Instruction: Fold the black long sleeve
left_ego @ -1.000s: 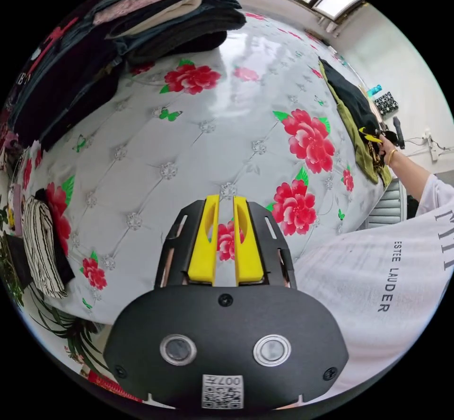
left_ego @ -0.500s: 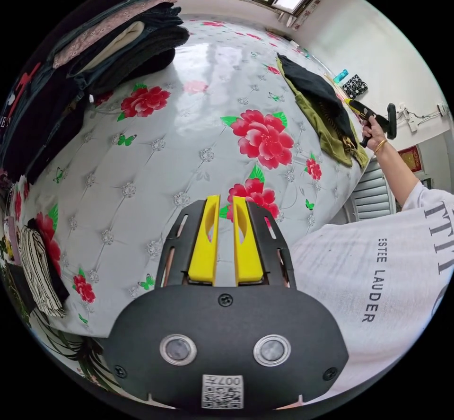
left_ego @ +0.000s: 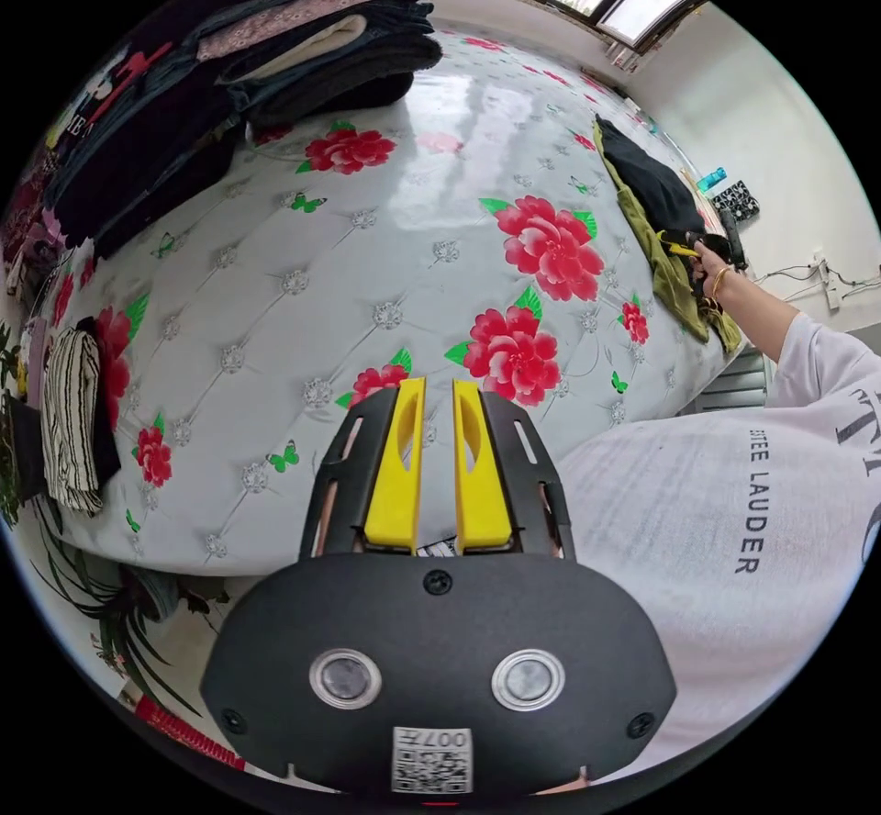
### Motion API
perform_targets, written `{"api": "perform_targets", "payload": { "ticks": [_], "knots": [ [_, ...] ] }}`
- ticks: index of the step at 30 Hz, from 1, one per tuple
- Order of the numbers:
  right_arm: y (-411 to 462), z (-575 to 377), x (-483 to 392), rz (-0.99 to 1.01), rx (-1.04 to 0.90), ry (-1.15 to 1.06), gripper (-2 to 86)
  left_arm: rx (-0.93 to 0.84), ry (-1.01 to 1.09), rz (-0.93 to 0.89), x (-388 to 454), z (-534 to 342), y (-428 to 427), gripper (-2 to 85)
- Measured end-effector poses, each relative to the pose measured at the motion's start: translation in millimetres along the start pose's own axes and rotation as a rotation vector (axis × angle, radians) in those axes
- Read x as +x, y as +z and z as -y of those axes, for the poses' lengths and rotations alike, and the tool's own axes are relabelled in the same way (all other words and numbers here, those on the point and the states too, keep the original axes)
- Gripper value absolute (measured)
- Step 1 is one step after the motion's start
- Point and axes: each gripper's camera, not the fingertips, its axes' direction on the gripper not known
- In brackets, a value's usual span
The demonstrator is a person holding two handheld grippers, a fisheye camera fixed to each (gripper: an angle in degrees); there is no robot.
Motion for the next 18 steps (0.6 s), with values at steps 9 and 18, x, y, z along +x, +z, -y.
{"api": "perform_targets", "payload": {
  "ticks": [9, 18],
  "knots": [
    [-91, -66, -81, 0.542, 0.199, -0.549, 0.4, 0.043, 0.119, -0.093, 28, 19, 18, 5.9],
    [-74, -279, -260, 1.170, -0.289, -1.186, 1.0, 0.220, 0.182, -0.227, 19, -18, -7, 7.8]
  ]
}}
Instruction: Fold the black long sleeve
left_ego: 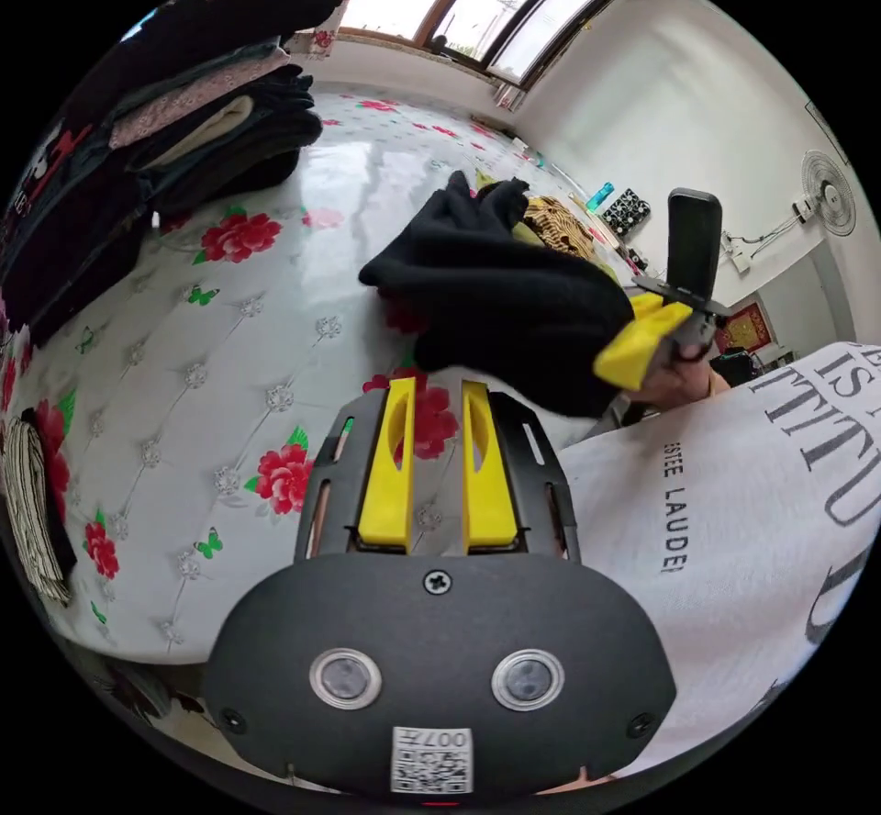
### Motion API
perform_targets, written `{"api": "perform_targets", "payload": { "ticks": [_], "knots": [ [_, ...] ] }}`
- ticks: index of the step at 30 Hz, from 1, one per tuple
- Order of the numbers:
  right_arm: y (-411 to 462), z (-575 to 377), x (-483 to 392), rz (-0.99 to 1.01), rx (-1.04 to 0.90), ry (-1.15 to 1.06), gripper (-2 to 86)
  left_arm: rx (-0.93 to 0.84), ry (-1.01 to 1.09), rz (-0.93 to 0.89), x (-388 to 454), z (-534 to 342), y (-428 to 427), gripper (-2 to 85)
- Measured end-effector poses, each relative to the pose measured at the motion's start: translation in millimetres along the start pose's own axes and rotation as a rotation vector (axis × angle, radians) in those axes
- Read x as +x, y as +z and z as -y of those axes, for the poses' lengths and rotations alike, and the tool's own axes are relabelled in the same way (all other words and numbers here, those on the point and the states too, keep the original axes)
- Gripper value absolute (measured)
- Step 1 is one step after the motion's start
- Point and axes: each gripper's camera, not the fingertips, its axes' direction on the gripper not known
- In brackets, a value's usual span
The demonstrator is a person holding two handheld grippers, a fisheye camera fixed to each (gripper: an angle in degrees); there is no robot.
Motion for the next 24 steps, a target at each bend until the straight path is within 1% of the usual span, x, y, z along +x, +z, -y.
{"api": "perform_targets", "payload": {
  "ticks": [1, 2, 4, 5, 8, 10, 13, 16, 20, 23, 24],
  "knots": [
    [21, 4, -6, 0.016, -0.079, -0.022, 1.4, 0.014, -0.010, 0.014, -6, -14, -9, 7.2],
    [27, 6, -9, -0.010, -0.109, -0.026, 1.6, 0.001, -0.033, 0.060, -15, -30, -14, 6.9],
    [31, 2, -17, -0.182, -0.124, -0.025, 2.8, -0.023, -0.079, 0.119, -30, -53, -21, 7.0],
    [30, -1, -17, -0.215, -0.119, -0.018, 3.1, -0.011, -0.117, 0.123, -41, -70, -28, 7.3],
    [17, -23, -5, -0.323, -0.078, 0.115, 4.5, 0.029, -0.204, 0.128, -65, -107, -44, 7.6],
    [13, -50, 2, -0.441, -0.045, 0.246, 5.9, 0.046, -0.229, 0.148, -76, -126, -50, 7.8],
    [27, -81, 5, -0.533, -0.072, 0.379, 7.7, 0.042, -0.249, 0.182, -92, -154, -55, 8.0],
    [57, -92, 2, -0.540, -0.114, 0.431, 8.8, 0.008, -0.241, 0.207, -108, -177, -54, 8.4],
    [112, -76, -10, -0.576, -0.212, 0.339, 9.4, -0.001, -0.135, 0.205, -120, -188, -47, 9.6],
    [167, -57, -17, -0.561, -0.290, 0.217, 9.7, 0.022, -0.039, 0.169, -125, -178, -41, 9.9],
    [193, -52, -16, -0.575, -0.353, 0.169, 9.7, 0.023, -0.023, 0.163, -126, -176, -39, 9.7]
  ]
}}
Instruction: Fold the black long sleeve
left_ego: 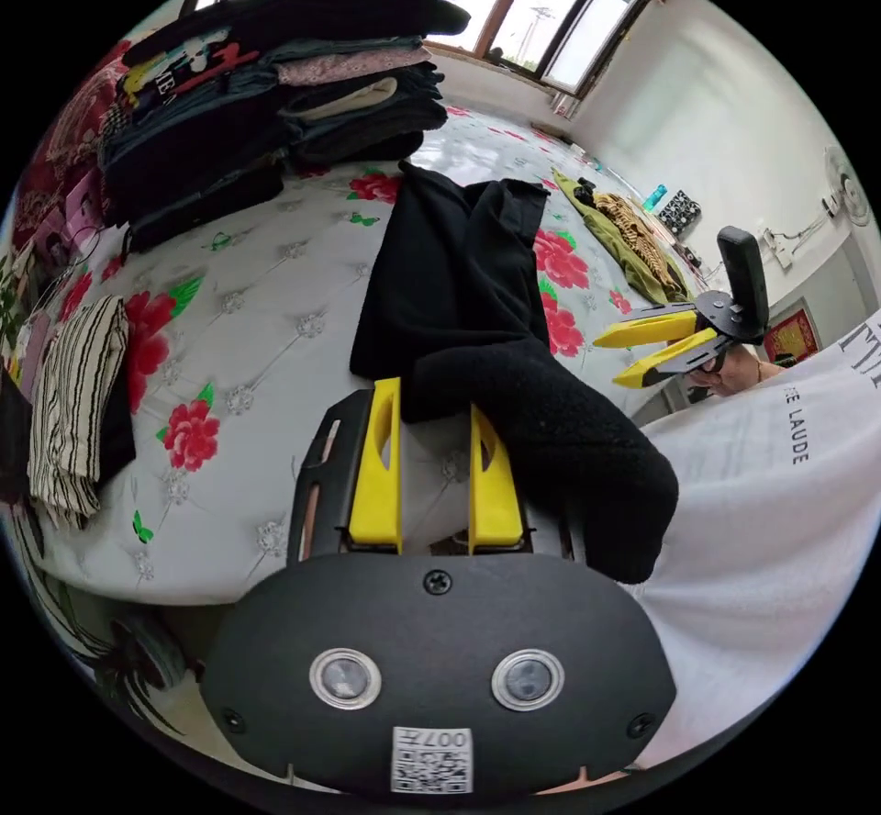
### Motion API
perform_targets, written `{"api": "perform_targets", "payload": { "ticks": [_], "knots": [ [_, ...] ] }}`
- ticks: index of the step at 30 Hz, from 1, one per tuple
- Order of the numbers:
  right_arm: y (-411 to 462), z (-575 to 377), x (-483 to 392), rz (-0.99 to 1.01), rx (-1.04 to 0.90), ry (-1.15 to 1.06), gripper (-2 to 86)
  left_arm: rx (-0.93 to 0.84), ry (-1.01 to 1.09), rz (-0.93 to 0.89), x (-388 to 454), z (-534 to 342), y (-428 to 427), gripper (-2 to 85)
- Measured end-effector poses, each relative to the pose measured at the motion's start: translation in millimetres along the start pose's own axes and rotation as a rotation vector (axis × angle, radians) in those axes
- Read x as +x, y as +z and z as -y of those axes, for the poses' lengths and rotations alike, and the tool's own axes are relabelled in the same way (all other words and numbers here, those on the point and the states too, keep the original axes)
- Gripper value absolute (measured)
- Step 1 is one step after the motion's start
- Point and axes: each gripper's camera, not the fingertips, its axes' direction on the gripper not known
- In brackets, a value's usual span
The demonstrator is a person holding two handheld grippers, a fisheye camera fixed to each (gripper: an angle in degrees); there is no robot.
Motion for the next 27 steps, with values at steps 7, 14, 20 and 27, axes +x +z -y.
{"api": "perform_targets", "payload": {
  "ticks": [7, 14, 20, 27],
  "knots": [
    [96, 27, -43, -0.242, -0.211, -0.135, 8.2, -0.019, 0.004, -0.086, -12, 12, 28, 5.1],
    [4, -4, -25, -0.166, 0.065, 0.068, 2.7, 0.083, -0.236, -0.060, -26, -19, -3, 0.4],
    [-184, -99, -43, -0.255, 0.658, 0.151, 1.2, 0.383, -0.339, -0.090, -19, -57, -98, -0.4],
    [-308, -183, -131, -0.476, 1.080, -0.090, 0.9, 0.809, -0.055, -0.161, 67, -52, -220, -0.7]
  ]
}}
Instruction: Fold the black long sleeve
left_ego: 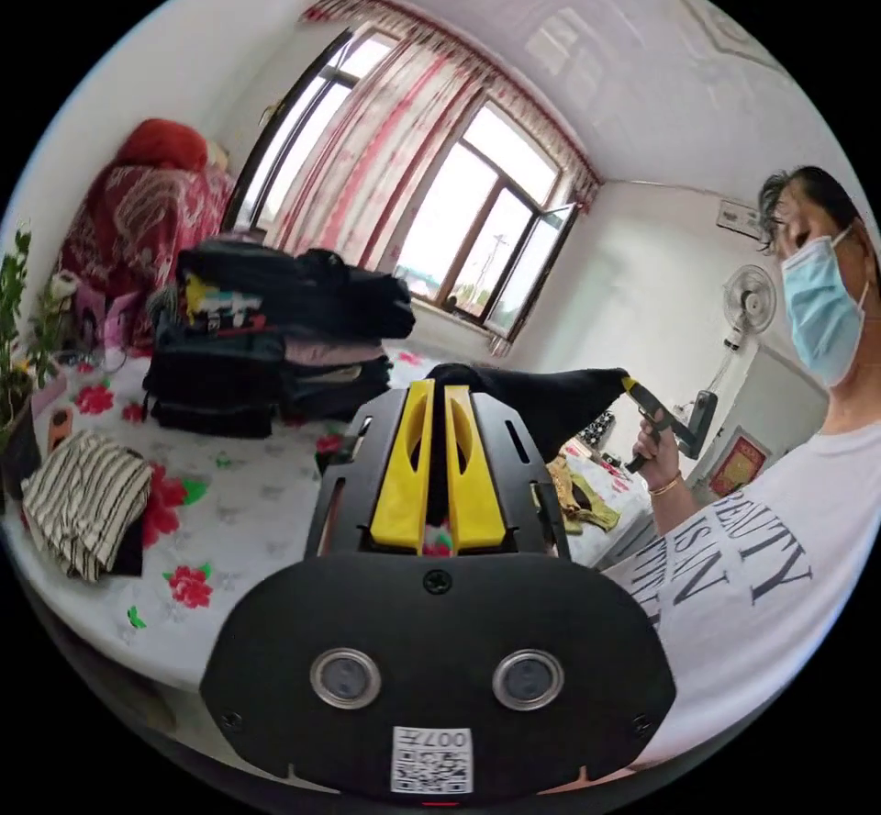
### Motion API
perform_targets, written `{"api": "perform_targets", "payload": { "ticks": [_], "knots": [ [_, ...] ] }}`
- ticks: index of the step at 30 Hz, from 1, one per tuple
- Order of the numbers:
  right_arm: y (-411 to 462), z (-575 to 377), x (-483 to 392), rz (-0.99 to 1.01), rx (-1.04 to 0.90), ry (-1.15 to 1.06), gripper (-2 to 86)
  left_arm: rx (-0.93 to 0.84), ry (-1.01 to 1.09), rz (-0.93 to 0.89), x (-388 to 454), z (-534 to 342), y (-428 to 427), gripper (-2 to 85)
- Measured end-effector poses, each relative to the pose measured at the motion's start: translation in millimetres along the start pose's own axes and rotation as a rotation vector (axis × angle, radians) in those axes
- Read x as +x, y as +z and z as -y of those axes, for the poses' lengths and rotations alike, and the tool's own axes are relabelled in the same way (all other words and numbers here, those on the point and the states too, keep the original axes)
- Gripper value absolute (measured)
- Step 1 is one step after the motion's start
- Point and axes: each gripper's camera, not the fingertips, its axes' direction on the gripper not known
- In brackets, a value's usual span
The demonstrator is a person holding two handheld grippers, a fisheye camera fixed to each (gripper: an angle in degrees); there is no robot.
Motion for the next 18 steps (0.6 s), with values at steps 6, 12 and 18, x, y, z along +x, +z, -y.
{"api": "perform_targets", "payload": {
  "ticks": [6, 12, 18],
  "knots": [
    [-91, 50, -12, -0.023, 0.338, -0.195, 0.9, 0.315, 0.391, -0.043, 110, 78, -58, -0.7],
    [-47, 58, 4, -0.083, 0.176, -0.218, 1.2, 0.207, 0.346, 0.146, 108, 110, 8, 0.2],
    [129, -3, 79, -0.130, -0.348, 0.021, 3.0, -0.302, -0.066, 0.354, -28, 70, 156, 6.6]
  ]
}}
